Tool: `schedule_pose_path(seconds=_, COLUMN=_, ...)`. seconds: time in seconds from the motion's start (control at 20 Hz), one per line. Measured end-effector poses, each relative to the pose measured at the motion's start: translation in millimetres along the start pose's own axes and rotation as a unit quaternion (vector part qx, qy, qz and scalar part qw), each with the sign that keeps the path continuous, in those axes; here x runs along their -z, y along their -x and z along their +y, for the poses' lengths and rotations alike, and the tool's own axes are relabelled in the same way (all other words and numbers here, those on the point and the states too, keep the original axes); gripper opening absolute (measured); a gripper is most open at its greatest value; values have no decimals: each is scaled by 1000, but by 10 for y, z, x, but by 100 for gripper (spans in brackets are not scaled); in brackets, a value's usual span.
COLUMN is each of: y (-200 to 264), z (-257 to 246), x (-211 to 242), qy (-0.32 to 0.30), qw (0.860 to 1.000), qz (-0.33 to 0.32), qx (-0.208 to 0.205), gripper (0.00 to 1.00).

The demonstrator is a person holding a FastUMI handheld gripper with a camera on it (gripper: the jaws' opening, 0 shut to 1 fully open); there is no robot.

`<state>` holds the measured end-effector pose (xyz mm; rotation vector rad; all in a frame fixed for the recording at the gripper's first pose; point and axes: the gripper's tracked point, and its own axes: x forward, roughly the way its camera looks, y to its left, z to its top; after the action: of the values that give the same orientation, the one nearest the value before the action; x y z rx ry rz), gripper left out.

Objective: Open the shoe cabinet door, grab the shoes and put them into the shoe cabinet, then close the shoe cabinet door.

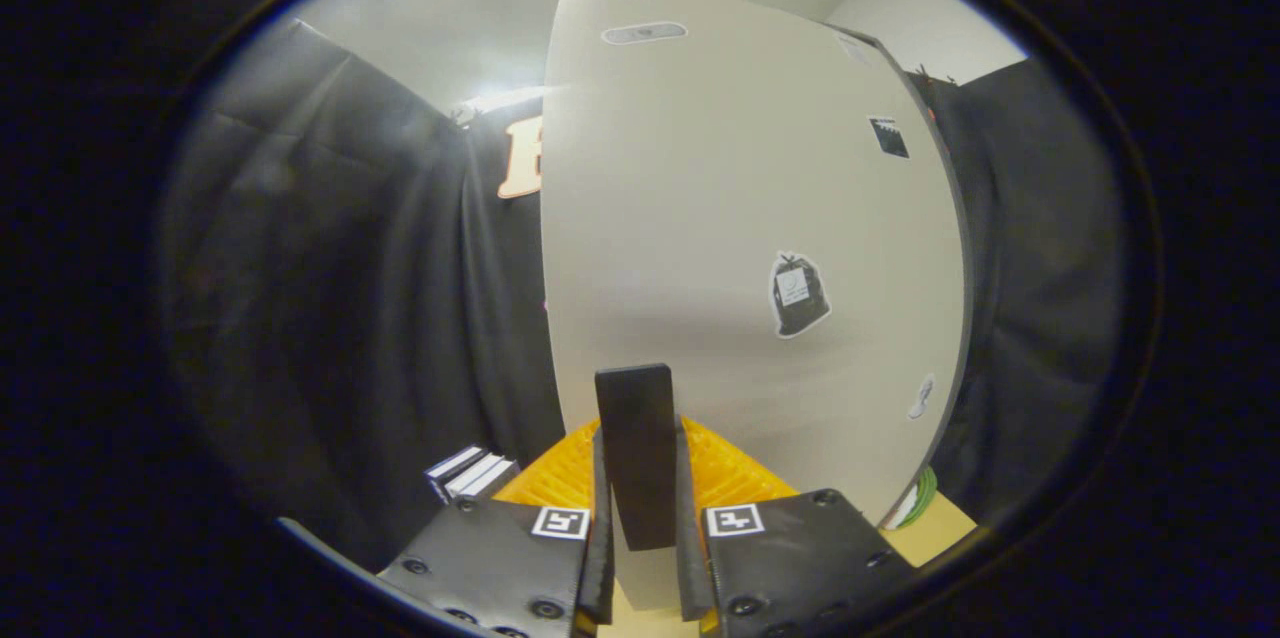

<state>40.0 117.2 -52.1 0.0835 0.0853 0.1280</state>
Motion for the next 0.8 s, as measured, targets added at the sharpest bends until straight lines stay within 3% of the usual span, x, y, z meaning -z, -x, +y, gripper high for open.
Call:
schedule_pose_path(seconds=0.45, y=491, z=-380, x=-59, qy=1, qw=996, qz=20, qx=-84, gripper=28)
schedule_pose_path(seconds=0.8, y=971, z=-797, x=-170, qy=1, qw=995, qz=22, qx=-96, gripper=28)
